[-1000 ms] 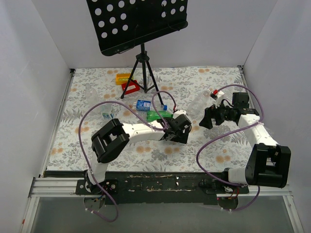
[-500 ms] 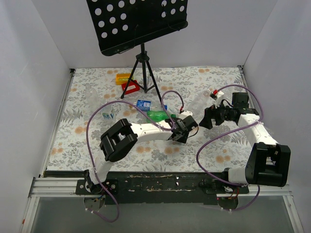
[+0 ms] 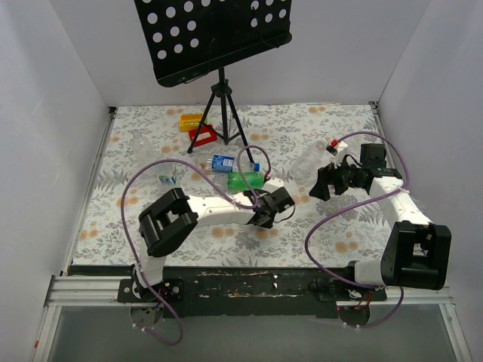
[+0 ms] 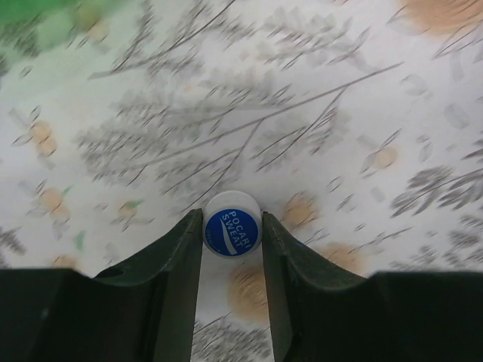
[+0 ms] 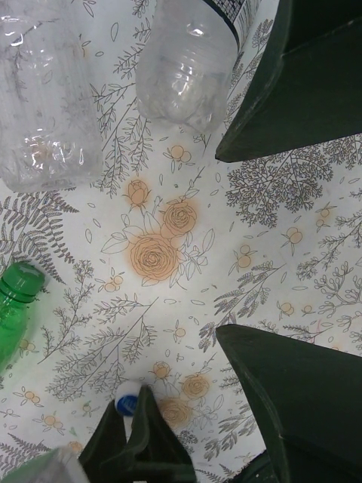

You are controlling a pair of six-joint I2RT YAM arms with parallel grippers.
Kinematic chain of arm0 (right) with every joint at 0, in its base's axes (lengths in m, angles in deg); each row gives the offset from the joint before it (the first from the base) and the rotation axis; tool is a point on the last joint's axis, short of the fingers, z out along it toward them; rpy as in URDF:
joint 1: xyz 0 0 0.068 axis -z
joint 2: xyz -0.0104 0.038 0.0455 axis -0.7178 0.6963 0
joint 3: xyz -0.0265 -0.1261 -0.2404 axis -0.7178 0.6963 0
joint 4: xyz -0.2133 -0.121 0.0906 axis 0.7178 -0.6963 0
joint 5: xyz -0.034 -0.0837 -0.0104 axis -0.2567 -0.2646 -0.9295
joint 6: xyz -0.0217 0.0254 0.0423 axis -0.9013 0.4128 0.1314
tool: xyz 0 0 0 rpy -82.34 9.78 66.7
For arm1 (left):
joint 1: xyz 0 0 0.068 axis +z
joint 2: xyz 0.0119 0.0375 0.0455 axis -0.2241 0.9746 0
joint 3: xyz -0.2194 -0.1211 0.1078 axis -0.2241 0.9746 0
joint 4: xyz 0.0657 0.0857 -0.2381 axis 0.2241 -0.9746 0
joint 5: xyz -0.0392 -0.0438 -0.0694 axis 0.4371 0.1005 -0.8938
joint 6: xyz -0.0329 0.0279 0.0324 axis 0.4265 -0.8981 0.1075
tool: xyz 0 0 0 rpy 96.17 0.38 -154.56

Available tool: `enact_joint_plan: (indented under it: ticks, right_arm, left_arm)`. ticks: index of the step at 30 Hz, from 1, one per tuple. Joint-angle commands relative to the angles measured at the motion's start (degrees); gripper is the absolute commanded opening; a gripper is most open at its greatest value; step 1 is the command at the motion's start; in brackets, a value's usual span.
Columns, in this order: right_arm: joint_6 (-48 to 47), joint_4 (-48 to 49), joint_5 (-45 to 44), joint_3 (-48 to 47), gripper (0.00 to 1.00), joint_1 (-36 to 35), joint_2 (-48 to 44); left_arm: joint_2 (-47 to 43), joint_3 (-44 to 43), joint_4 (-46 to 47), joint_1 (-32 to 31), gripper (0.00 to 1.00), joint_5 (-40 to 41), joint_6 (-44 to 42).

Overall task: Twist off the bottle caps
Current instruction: Pick up the bottle cap from the center of the board, then place the bottle cap at the center of the board.

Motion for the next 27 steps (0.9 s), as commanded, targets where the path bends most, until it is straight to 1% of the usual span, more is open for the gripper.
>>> enact_joint_plan:
  ticks: [1, 3, 7, 9, 11, 17, 20, 24, 27]
  right_arm:
    - [-0.06, -0.10, 1.15, -0.98, 0.96, 0.31, 0.15]
    - [-0.06, -0.02, 1.23, -0.98, 0.96, 0.31, -0.02]
    - [-0.06, -0.10, 1.15, -0.89, 0.96, 0.40, 0.06]
    - [-0.06, -0.10, 1.23, -0.98, 0.96, 0.31, 0.06]
    - [-0.06, -0.10, 1.23, -0.98, 0.96, 0.40, 0.15]
    - [-0.14, -0.28, 1.23, -0.98, 0.96, 0.58, 0.33]
    - [-0.14, -0.37, 1.50, -0.98, 0.96, 0.66, 0.33]
    - [-0.14, -0.37, 1.50, -1.06, 0.96, 0.66, 0.33]
    - [-0.23, -0.45, 1.50, -1.06, 0.96, 0.66, 0.33]
  left_arm:
    - [-13.29, 9.35, -3.87, 2.21, 0.13, 4.27, 3.94]
    - [-17.78, 14.44, -3.44, 5.11, 0.13, 3.75, 4.29]
    - [-25.60, 23.15, -1.94, 13.80, 0.13, 1.55, 3.07]
    - [-28.24, 25.45, -1.15, 19.07, 0.13, 0.85, 1.84]
    - [-29.92, 26.94, -0.36, 22.51, 0.14, 1.11, 1.13]
    - [-36.33, 32.91, 3.50, 27.00, 0.14, 3.75, 5.60]
    - [-40.81, 36.61, 5.26, 32.09, 0.15, 4.36, 7.63]
    - [-45.48, 40.04, 7.63, 41.31, 0.18, 4.37, 8.77]
    - [-46.63, 41.63, 10.62, 48.61, 0.19, 0.77, 8.07]
